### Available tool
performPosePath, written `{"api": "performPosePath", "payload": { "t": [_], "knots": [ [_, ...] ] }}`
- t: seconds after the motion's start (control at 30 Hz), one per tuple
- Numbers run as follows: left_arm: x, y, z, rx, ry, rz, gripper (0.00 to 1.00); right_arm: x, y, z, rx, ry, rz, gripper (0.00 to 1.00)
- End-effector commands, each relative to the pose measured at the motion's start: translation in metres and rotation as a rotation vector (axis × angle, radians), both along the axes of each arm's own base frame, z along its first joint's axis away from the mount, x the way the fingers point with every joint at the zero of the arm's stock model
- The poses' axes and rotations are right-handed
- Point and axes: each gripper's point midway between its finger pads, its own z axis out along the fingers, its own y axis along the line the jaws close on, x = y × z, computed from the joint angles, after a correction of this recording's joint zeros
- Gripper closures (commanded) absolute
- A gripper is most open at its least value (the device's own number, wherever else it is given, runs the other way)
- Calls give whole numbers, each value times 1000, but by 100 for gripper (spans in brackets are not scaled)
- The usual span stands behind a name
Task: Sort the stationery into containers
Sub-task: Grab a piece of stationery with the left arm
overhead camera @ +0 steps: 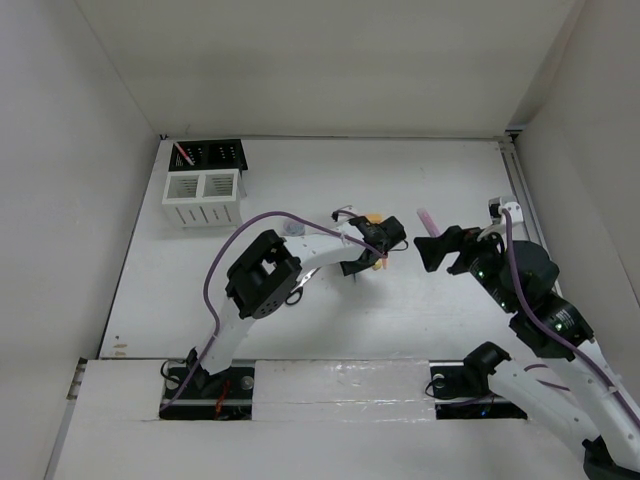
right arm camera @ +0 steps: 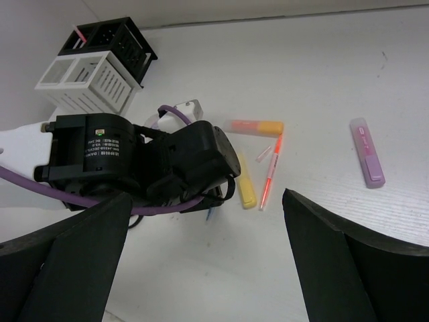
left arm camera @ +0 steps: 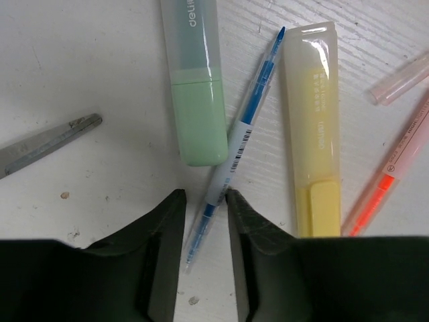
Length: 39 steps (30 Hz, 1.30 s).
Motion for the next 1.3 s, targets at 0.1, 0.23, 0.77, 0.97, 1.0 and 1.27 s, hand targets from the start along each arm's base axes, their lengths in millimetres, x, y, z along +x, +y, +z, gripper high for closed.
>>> {"api": "performPosePath", "payload": {
  "t": [0.1, 0.23, 0.77, 0.97, 1.0, 1.27],
  "knots": [
    [-13, 4, -33, 22, 85, -12, 82, 0, 3, 15, 42, -49, 10, 0],
    [-17, 2, -42, 15, 104, -34, 87, 0, 3, 15, 42, -49, 10, 0],
    [-18, -2, -37, -51, 105, -81, 100, 0, 8, 14, 66, -47, 29, 0],
    [-18, 9, -13, -23, 57, -72, 100, 1, 11, 12, 62, -39, 38, 0],
    [-22, 10, -13, -9, 55, -79, 100, 1, 11, 12, 62, -39, 38, 0],
    [-25, 12, 32, -46, -29, -69, 100, 3, 13, 14, 75, -43, 37, 0]
  ]
}}
